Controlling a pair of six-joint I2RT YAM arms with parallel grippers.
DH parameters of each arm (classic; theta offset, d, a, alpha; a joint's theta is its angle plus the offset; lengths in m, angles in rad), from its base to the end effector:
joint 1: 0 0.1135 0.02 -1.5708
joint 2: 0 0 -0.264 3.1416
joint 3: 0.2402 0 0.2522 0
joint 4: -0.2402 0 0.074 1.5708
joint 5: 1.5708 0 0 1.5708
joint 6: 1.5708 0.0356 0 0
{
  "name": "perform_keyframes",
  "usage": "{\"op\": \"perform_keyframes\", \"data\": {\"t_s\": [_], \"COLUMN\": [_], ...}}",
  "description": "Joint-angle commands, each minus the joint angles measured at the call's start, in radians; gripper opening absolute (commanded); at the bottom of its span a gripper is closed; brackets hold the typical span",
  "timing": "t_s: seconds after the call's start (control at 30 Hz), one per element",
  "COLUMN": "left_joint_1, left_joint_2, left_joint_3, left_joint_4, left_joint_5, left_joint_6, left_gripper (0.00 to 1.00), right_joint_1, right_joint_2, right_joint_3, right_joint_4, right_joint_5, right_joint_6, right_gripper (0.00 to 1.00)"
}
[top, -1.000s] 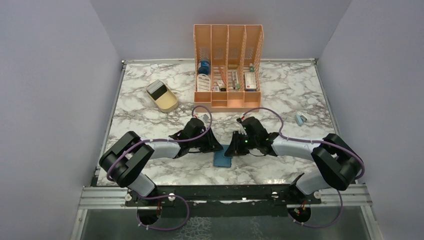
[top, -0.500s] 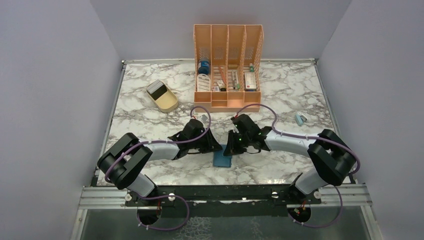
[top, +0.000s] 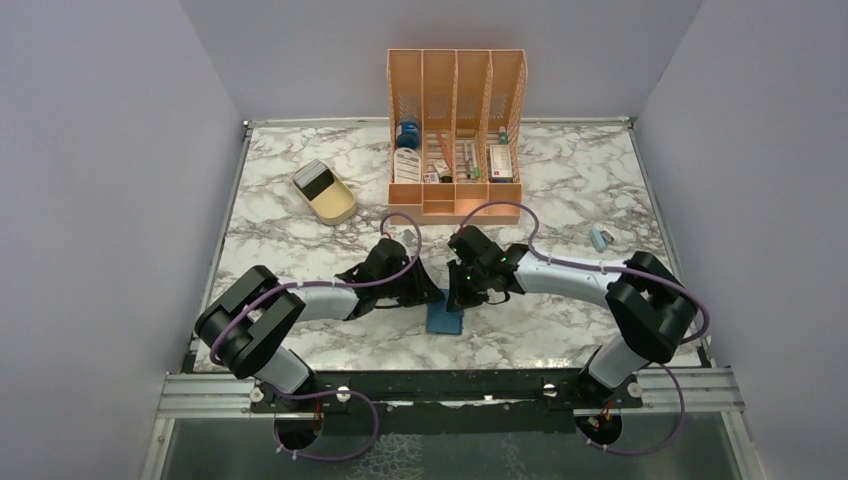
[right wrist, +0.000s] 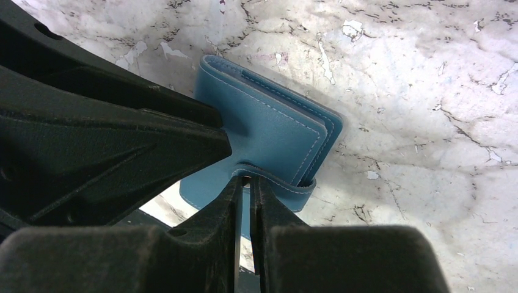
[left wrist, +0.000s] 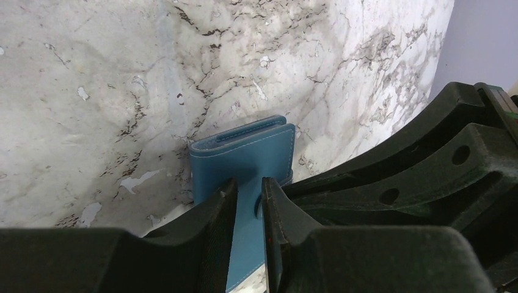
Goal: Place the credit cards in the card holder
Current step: Close the card holder at the center of the board.
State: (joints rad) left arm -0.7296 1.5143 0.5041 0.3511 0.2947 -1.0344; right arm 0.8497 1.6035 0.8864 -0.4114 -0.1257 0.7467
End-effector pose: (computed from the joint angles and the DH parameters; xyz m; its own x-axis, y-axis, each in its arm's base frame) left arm 0.1956 -0.1887 0.1353 -0.9287 -0.2729 -0.2511 0.0210 0.6372 -0.7704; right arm 0.1944 0.2279 0.1628 -0.9681 -0.0807 -0.2372 -0.1676 0.9122 0.3739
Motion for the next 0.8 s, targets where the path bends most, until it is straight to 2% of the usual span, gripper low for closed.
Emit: {"op": "perform_keyframes", "data": {"t_s": [0.0, 0.33, 0.53, 0.67, 0.77], "left_joint_1": [-0.016, -0.017, -0.016, -0.014, -0.015], "left_joint_2": [0.007, -0.039, -0.119, -0.198, -0.286], "left_joint_3": [-0.048, -0.088, -0.11, -0.077, -0.014], "left_joint_4": [-0.048, -0.041, -0.06, -0.149, -0.288], "left_joint_5": [-0.013, -0.037, -0.084, -0.142, -0.225], "left_joint_6": [-0.008, -0.022, -0.04, -0.005, 0.056], "left_gripper": [0.25, 0.25, 0.27, 0.29, 0.34], "right_joint_1": [0.015, 0.035, 0.046, 0.045, 0.046], "right_joint_2": [0.086, 0.159, 0.159, 0.087, -0.016], "right_joint_3": [-0.011, 0.056, 0.095, 0.137, 0.171], "right_joint_4": [-0.075, -0.197, -0.225, -0.219, -0.219], "right_joint_5": [0.157, 0.262, 0.286, 0.224, 0.222], "right_joint_6": [-0.028, -0.041, -0.05, -0.066, -0.055], "right_gripper": [0.1, 0.1, 0.1, 0.14, 0.21]}}
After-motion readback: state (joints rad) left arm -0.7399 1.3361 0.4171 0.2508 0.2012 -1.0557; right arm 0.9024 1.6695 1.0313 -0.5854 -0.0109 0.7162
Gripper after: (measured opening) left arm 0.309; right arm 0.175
